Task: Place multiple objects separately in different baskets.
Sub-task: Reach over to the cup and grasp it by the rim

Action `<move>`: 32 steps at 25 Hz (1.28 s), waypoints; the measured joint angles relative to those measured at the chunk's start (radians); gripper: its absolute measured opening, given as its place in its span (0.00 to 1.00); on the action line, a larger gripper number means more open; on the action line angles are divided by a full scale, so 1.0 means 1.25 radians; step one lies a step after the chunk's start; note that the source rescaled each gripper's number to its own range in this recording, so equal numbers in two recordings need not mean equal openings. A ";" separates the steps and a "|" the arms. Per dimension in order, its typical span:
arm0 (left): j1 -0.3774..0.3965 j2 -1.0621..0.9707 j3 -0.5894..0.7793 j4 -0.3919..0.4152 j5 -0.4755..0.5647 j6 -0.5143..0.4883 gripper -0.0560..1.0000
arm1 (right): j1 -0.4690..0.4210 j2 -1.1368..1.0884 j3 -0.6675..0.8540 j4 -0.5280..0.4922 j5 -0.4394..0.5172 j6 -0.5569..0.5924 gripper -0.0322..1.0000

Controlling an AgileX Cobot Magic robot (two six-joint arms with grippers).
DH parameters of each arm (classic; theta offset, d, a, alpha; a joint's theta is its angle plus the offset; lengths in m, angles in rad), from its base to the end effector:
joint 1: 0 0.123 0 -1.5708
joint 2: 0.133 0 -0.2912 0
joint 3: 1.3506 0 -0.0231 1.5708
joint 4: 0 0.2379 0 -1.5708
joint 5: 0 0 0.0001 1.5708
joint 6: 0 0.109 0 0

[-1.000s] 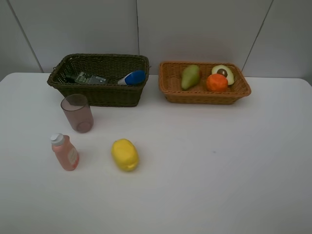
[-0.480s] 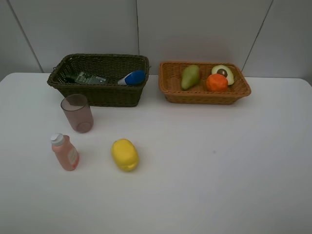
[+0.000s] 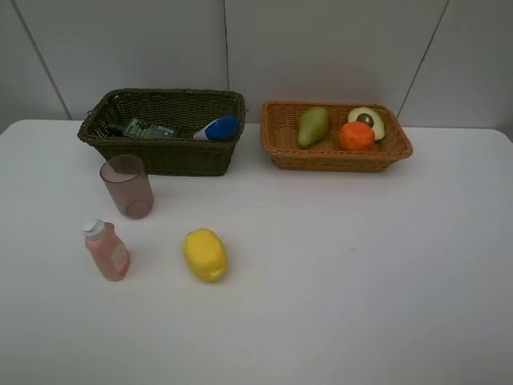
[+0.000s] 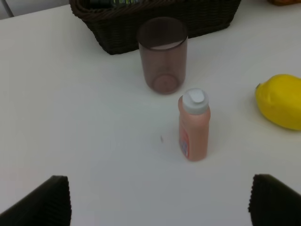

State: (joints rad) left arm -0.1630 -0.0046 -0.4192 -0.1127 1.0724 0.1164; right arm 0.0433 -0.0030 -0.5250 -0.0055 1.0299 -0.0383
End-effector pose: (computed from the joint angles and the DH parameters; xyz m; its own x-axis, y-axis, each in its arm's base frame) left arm -0.0024 -0.0105 0.2392 -0.5069 0.1462 -0.8495 0.2763 0.9611 0.0006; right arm -0.0080 -0.0009 0.2729 -0.4006 -0.0585 -0.9144 -0.0555 0.9977 -0.0395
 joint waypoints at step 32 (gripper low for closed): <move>0.000 0.000 0.000 0.000 0.000 0.000 1.00 | 0.000 0.000 0.006 0.013 0.004 -0.018 1.00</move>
State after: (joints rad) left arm -0.1630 -0.0046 -0.4192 -0.1127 1.0724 0.1164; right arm 0.0433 -0.0030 -0.5175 0.0102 1.0346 -0.0610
